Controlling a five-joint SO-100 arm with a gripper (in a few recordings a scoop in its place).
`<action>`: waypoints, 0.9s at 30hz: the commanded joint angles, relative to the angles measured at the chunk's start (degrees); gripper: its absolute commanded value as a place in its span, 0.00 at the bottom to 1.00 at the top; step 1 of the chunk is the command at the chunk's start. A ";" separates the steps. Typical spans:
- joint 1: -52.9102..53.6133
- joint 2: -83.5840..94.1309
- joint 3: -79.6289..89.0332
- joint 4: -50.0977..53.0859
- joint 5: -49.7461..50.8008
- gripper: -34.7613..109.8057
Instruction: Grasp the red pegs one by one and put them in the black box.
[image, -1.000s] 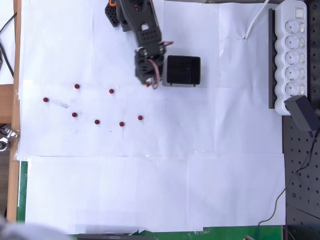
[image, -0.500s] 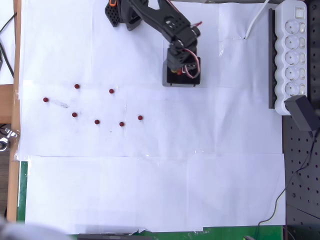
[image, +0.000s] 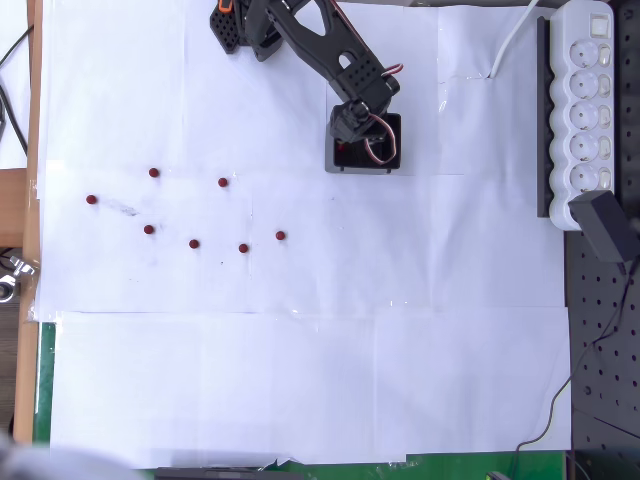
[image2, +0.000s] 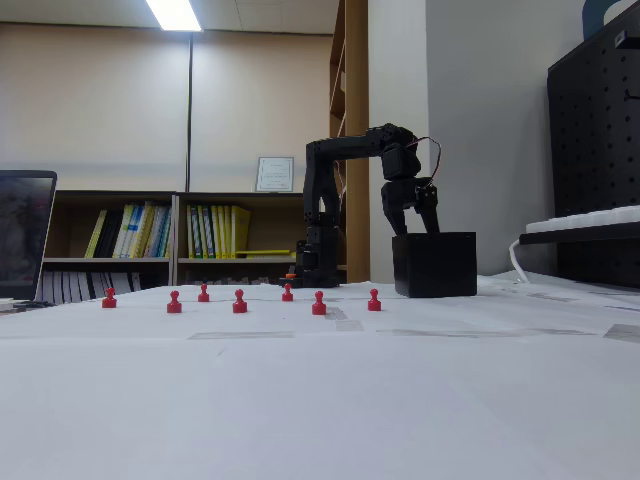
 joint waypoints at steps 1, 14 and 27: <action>2.29 -9.67 5.54 2.02 0.97 0.42; 26.81 -26.98 -16.26 -9.40 21.45 0.42; 39.02 -26.72 -52.03 -46.93 37.27 0.37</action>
